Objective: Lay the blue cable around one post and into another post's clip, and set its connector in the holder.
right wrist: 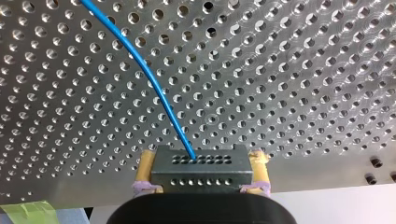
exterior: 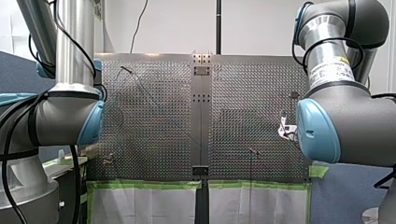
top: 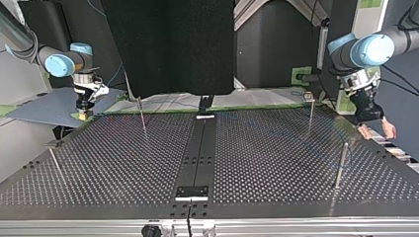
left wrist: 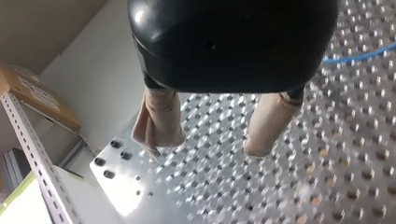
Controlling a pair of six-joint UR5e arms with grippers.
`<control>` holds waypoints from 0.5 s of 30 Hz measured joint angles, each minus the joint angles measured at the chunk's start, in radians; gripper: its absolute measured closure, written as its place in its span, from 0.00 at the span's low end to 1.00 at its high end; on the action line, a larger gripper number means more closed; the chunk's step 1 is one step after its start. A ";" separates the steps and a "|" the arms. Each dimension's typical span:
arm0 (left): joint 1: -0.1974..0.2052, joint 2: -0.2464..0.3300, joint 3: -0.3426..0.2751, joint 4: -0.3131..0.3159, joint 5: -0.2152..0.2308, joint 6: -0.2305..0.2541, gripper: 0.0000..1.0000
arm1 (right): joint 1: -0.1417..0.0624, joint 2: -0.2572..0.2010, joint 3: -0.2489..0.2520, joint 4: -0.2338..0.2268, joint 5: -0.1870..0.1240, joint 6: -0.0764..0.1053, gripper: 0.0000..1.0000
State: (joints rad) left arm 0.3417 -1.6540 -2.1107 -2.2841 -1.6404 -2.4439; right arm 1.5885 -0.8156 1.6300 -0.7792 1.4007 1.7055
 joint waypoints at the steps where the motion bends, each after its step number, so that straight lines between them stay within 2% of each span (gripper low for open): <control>1: -0.002 0.000 0.000 0.001 0.009 -0.009 0.06 | 0.000 0.000 0.000 0.000 0.000 0.000 1.00; 8: -0.029 0.000 0.000 0.003 0.082 -0.082 0.06 | -0.001 0.000 0.000 0.003 0.000 0.001 1.00; 15: -0.044 0.000 0.001 0.003 0.141 -0.102 0.08 | -0.001 0.000 0.000 0.006 0.000 0.001 1.00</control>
State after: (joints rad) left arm 0.2975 -1.6538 -2.1098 -2.2812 -1.4993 -2.5462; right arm 1.5871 -0.8156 1.6302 -0.7730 1.4007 1.7060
